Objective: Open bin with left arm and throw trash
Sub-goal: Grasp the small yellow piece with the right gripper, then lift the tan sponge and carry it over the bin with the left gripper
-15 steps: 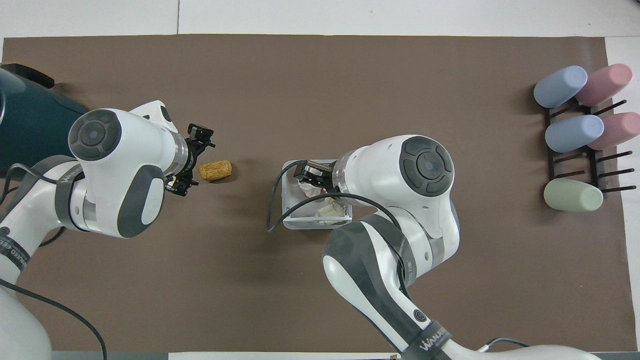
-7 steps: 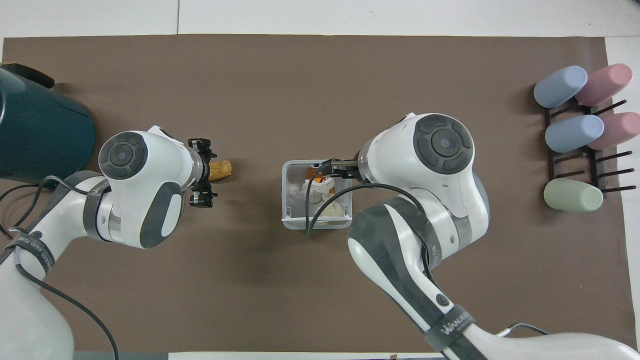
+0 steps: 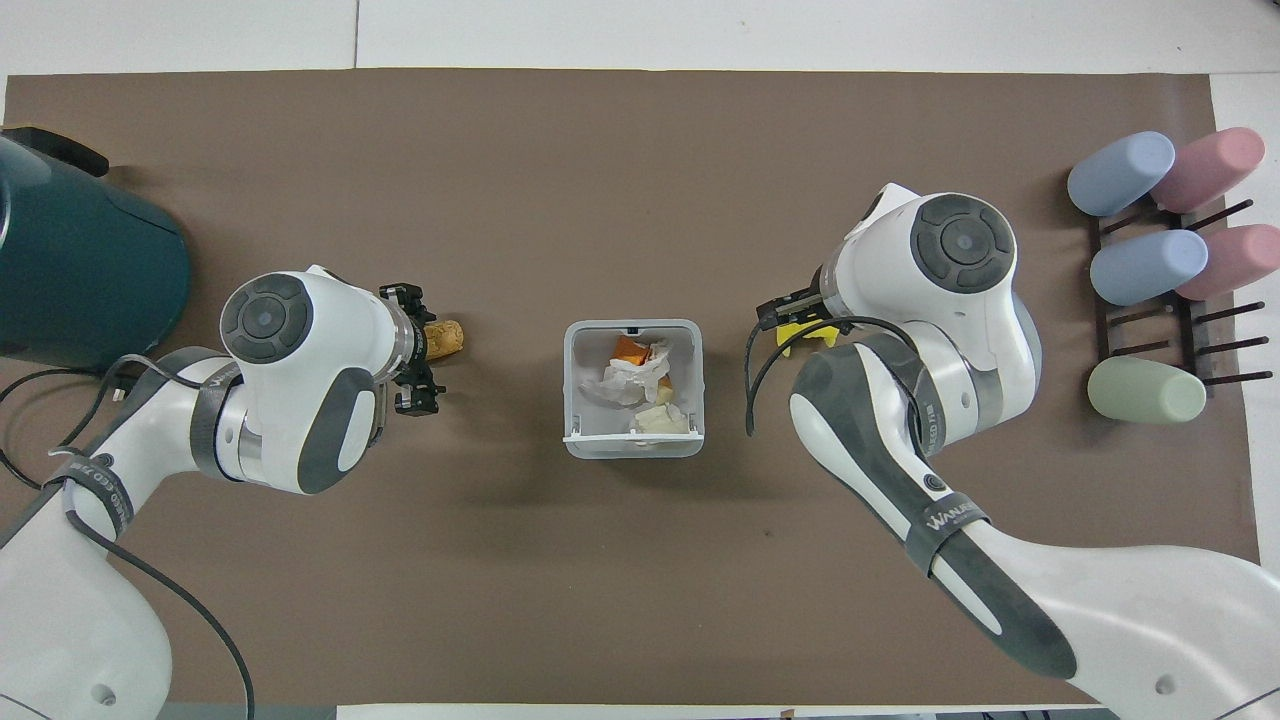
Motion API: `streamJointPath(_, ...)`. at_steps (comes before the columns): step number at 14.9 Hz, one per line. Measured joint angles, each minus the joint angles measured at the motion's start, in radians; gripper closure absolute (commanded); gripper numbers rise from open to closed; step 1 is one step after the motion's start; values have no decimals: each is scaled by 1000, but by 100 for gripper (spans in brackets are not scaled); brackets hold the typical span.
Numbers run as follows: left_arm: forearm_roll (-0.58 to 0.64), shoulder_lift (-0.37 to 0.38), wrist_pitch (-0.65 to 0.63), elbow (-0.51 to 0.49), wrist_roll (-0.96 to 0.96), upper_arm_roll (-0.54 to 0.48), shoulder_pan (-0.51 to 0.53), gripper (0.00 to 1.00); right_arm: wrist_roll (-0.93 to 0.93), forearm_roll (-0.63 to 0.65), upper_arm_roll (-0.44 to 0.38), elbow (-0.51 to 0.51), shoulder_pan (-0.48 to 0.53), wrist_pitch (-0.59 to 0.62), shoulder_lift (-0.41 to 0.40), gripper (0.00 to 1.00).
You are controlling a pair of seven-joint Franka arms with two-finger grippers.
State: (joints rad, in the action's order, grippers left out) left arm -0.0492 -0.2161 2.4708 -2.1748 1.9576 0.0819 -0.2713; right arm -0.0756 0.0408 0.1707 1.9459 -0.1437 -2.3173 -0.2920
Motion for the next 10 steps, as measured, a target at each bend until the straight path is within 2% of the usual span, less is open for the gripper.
streamJointPath(2, 0, -7, 15, 0, 8, -2, 1, 96, 50, 0, 0, 75, 22, -97, -9, 0)
streamJointPath(3, 0, -9, 22, 0, 8, -4, 1, 100, 60, 0, 0, 120, 31, -161, -10, 0)
streamJointPath(6, 30, -11, 33, 18, 6, -5, 1, 100, 59, 1, 5, 207, 30, -273, -9, 0)
streamJointPath(7, 40, -11, 35, 34, -5, -4, 1, 100, 58, 1, 6, 212, 25, -280, -5, 24)
streamJointPath(9, 45, -10, 29, 97, -68, -3, 1, 100, 58, 1, 7, 216, 17, -280, 0, 92)
streamJointPath(10, 47, -10, 8, 147, -119, -2, 1, 100, 58, 1, 7, 216, 17, -279, 4, 100)
